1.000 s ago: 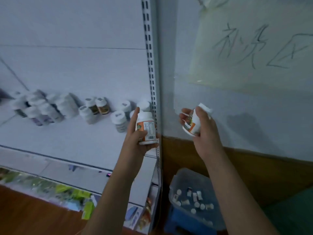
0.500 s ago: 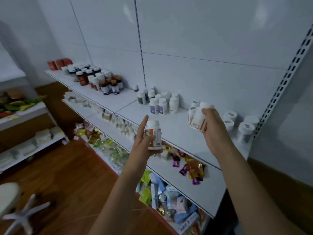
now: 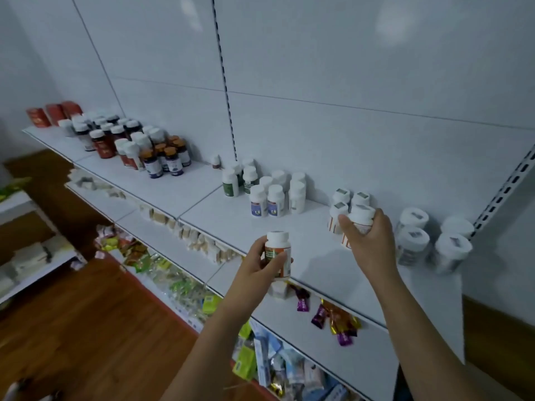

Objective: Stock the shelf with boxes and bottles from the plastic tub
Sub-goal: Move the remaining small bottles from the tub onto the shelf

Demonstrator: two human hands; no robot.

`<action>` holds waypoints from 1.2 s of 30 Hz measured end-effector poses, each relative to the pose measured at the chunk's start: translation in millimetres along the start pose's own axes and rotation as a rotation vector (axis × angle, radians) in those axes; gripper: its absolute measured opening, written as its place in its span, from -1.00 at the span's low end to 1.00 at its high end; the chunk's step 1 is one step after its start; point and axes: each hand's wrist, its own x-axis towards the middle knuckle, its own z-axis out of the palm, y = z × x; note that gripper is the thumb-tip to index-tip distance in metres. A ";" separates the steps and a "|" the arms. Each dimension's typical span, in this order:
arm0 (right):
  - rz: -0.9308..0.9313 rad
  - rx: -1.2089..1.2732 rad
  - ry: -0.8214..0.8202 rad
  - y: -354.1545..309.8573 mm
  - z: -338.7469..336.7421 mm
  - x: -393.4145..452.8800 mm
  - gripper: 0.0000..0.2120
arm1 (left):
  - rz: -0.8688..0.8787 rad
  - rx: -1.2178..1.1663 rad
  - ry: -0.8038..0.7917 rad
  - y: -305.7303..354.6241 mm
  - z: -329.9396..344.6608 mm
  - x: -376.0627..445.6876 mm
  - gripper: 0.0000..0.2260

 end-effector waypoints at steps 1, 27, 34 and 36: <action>0.011 -0.054 0.044 8.9 4.5 9.2 -0.49 | 0.001 0.023 -0.027 -2.2 1.6 14.1 -0.73; 0.186 -0.242 0.113 53.1 67.9 -43.7 -0.54 | 0.455 0.829 -0.435 -82.1 -19.5 174.5 -0.36; 0.178 -0.520 0.102 53.8 101.5 -27.0 -0.56 | 0.672 1.006 -0.427 -95.3 -38.6 178.8 -0.49; 0.185 -0.606 0.179 56.6 93.8 -17.3 -0.64 | 0.684 1.010 -0.431 -96.9 -40.1 179.6 -0.50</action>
